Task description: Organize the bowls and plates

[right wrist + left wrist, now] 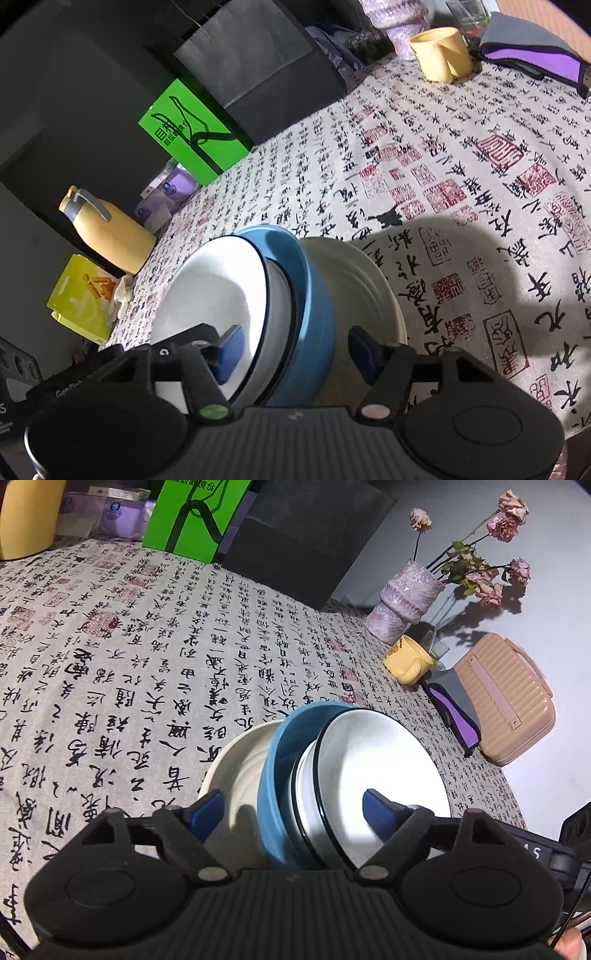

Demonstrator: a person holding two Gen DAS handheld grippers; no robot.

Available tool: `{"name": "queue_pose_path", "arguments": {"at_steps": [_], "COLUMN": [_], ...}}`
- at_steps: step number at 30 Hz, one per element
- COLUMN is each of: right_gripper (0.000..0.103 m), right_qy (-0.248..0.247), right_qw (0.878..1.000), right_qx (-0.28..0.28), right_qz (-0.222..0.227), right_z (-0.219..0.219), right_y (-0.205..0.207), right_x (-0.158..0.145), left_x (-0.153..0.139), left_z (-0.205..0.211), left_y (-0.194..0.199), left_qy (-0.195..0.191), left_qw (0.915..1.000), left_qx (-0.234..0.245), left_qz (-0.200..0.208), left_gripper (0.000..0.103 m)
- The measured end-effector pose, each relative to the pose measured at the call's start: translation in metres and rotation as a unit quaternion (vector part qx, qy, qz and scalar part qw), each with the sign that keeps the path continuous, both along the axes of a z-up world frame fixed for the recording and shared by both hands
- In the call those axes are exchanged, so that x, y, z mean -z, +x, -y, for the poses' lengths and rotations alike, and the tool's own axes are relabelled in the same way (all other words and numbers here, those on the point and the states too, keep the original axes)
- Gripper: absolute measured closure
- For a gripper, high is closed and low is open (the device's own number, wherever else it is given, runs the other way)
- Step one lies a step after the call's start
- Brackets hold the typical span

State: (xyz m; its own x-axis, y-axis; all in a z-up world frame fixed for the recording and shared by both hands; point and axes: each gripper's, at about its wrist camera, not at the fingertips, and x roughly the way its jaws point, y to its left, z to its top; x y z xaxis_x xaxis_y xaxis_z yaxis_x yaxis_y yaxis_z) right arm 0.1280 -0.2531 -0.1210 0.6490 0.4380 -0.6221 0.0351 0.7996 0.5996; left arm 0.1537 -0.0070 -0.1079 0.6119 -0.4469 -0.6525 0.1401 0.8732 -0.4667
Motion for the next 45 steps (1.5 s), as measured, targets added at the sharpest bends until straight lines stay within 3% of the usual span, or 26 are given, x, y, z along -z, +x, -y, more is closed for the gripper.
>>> {"name": "queue_pose_path", "arguments": {"at_steps": [6, 10, 22, 31, 38, 45], "right_gripper": [0.03, 0.02, 0.0, 0.0, 0.0, 0.0], "right_qy": [-0.008, -0.016, -0.033, -0.057, -0.095, -0.158], "right_qw": [1.0, 0.999, 0.997, 0.991, 0.982, 0.965], "right_qx": [-0.007, -0.008, 0.002, 0.014, 0.026, 0.044], "right_qz": [0.019, 0.036, 0.075, 0.12, 0.16, 0.204], "right_z": [-0.001, -0.004, -0.004, -0.007, -0.015, -0.024], "right_y": [-0.011, -0.021, -0.052, -0.083, -0.111, -0.145], "right_x": [-0.008, -0.013, -0.024, -0.035, -0.042, -0.042], "left_x": [-0.005, -0.011, -0.023, -0.03, -0.03, -0.027], "left_z": [-0.008, -0.015, -0.027, -0.024, -0.019, -0.017], "left_y": [-0.012, -0.022, -0.06, -0.096, -0.13, -0.165], "left_qy": [0.001, -0.006, 0.011, 0.026, 0.052, 0.094], "left_qw": [0.9998, 0.9994, 0.9959, 0.9901, 0.9802, 0.9629], "left_qx": [-0.004, -0.008, -0.033, -0.037, -0.038, -0.055], "left_qz": [0.017, 0.033, 0.084, 0.133, 0.187, 0.247], "left_gripper": [0.005, 0.0, 0.0, 0.0, 0.0, 0.0]}}
